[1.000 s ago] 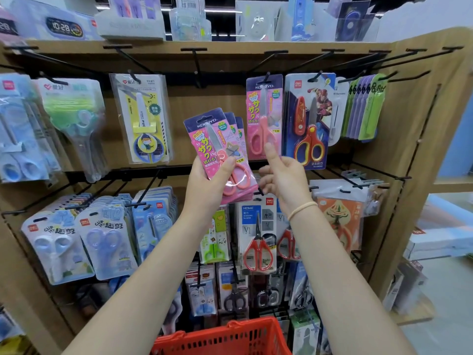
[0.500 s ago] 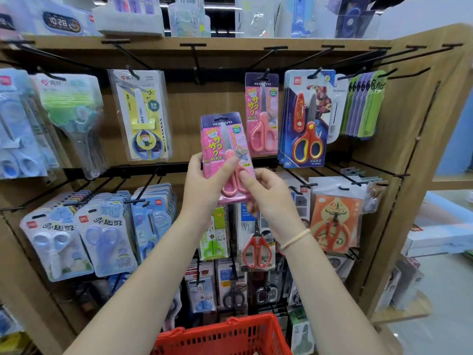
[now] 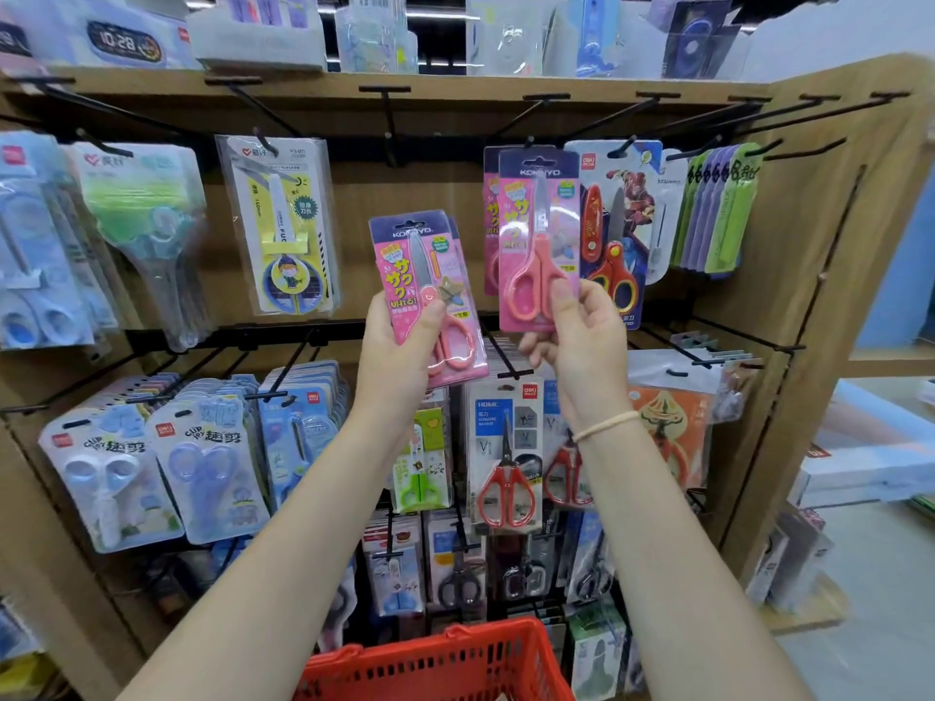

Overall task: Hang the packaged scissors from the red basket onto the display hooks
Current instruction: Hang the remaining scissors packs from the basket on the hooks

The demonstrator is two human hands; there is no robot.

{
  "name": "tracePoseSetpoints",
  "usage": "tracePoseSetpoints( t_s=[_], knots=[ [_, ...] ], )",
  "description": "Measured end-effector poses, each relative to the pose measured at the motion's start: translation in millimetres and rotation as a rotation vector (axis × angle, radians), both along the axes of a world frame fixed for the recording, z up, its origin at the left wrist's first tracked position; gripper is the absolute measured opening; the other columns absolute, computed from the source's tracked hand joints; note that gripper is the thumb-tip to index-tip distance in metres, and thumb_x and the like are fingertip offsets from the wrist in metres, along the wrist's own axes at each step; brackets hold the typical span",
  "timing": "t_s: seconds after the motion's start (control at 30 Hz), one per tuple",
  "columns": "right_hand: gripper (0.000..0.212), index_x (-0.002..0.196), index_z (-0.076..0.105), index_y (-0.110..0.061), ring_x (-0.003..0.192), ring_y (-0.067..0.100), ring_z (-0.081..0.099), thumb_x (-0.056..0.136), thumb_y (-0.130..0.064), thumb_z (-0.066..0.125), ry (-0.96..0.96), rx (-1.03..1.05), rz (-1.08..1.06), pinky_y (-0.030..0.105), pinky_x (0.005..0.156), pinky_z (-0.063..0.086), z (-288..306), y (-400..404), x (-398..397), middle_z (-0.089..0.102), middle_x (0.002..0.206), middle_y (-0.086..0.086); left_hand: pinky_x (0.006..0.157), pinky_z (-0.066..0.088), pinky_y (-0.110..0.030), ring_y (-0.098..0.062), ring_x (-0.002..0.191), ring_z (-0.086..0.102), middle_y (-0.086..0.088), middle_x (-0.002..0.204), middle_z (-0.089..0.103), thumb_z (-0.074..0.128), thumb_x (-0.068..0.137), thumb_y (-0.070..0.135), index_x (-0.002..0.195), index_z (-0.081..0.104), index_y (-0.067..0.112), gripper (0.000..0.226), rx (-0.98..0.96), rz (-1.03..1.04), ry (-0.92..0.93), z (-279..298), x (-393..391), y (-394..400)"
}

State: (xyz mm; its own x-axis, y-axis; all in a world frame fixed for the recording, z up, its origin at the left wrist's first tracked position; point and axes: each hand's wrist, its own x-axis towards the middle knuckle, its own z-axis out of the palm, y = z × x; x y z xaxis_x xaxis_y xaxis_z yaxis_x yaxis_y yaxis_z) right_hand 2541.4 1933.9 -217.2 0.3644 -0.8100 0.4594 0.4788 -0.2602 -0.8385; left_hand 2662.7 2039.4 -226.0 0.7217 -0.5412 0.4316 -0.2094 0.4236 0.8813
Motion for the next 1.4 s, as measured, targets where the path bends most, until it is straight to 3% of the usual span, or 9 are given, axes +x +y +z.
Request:
tracePoseSetpoints(
  t_s=[0.13, 0.6, 0.83, 0.93, 1.0, 1.13, 1.2, 1.3, 1.4],
  knots=[
    [0.018, 0.102, 0.054, -0.01, 0.05, 0.015, 0.058, 0.105, -0.028, 0.052, 0.013, -0.019, -0.057, 0.022, 0.043, 0.045, 16.7, -9.8, 7.5, 0.066, 0.083, 0.007, 0.101, 0.054, -0.054, -0.023, 0.108, 0.072, 0.002, 0.114, 0.074, 0.065, 0.101, 0.026, 0.115, 0.061, 0.03, 0.016, 0.001, 0.003, 0.02, 0.7, -1.5, -0.9],
    [0.019, 0.096, 0.055, -0.012, 0.048, 0.015, 0.057, 0.105, -0.028, 0.052, 0.061, -0.044, -0.103, 0.023, 0.041, 0.042, 20.0, -20.2, 19.4, 0.065, 0.071, 0.0, 0.102, 0.053, -0.055, -0.025, 0.109, 0.071, 0.0, 0.114, 0.075, 0.067, 0.1, 0.024, 0.115, 0.061, 0.027, 0.017, -0.024, -0.02, 0.001, 4.8, -3.5, -3.2],
    [0.036, 0.114, 0.058, -0.004, 0.055, 0.018, 0.068, 0.099, -0.036, 0.063, 0.105, 0.131, -0.011, 0.024, 0.05, 0.055, 7.4, -20.1, 19.9, 0.073, 0.072, 0.008, 0.1, 0.055, -0.056, -0.025, 0.108, 0.072, 0.002, 0.114, 0.075, 0.071, 0.097, 0.025, 0.118, 0.06, 0.026, 0.023, -0.028, -0.031, 0.003, 3.4, -3.8, -3.1],
    [0.048, 0.127, 0.054, 0.004, 0.055, 0.019, 0.07, 0.098, -0.032, 0.065, 0.147, 0.182, -0.005, 0.024, 0.048, 0.054, -10.1, -16.4, 16.3, 0.074, 0.094, 0.013, 0.096, 0.058, -0.051, -0.023, 0.106, 0.073, 0.004, 0.112, 0.074, 0.075, 0.093, 0.022, 0.119, 0.059, 0.025, 0.03, -0.047, -0.032, -0.001, 2.6, -4.3, -2.8],
    [0.037, 0.118, 0.056, 0.001, 0.049, 0.017, 0.065, 0.098, -0.029, 0.066, 0.171, 0.166, -0.042, 0.024, 0.043, 0.049, -19.0, -10.2, 13.6, 0.071, 0.096, 0.013, 0.095, 0.059, -0.048, -0.021, 0.104, 0.073, 0.004, 0.109, 0.075, 0.077, 0.091, 0.02, 0.116, 0.06, 0.024, 0.03, -0.056, -0.03, -0.01, 2.0, -5.9, -3.6],
    [0.026, 0.087, 0.059, -0.012, 0.044, 0.015, 0.048, 0.094, -0.035, 0.069, 0.211, 0.001, -0.017, 0.021, 0.04, 0.036, -23.9, 9.1, 10.8, 0.061, 0.065, 0.003, 0.09, 0.061, -0.041, -0.02, 0.098, 0.075, 0.001, 0.105, 0.076, 0.08, 0.088, 0.017, 0.114, 0.06, 0.021, 0.032, -0.058, -0.024, -0.019, 1.0, -8.4, -7.7],
    [0.026, 0.084, 0.056, -0.012, 0.043, 0.014, 0.044, 0.091, -0.031, 0.073, 0.223, -0.038, 0.062, 0.022, 0.04, 0.036, -22.8, 16.6, 12.3, 0.058, 0.062, 0.006, 0.084, 0.061, -0.038, -0.019, 0.094, 0.075, -0.001, 0.104, 0.077, 0.081, 0.086, 0.015, 0.115, 0.06, 0.017, 0.037, -0.064, -0.024, -0.018, 1.7, -8.8, -8.8],
    [0.027, 0.084, 0.053, -0.013, 0.044, 0.012, 0.046, 0.09, -0.028, 0.075, 0.245, -0.074, 0.088, 0.023, 0.042, 0.038, -22.6, 18.2, 13.3, 0.063, 0.076, 0.015, 0.076, 0.061, -0.033, -0.017, 0.091, 0.075, 0.0, 0.101, 0.076, 0.081, 0.086, 0.015, 0.116, 0.059, 0.015, 0.038, -0.048, -0.045, -0.038, 5.1, -9.7, -8.0],
    [0.022, 0.089, 0.052, -0.012, 0.045, 0.016, 0.053, 0.096, -0.026, 0.068, 0.211, -0.085, 0.09, 0.024, 0.04, 0.04, -21.8, 14.2, 11.0, 0.063, 0.071, 0.005, 0.086, 0.062, -0.043, -0.022, 0.098, 0.075, 0.0, 0.108, 0.076, 0.077, 0.09, 0.027, 0.116, 0.059, 0.021, 0.032, -0.018, -0.055, -0.036, 6.3, -7.7, -6.6]
  ],
)
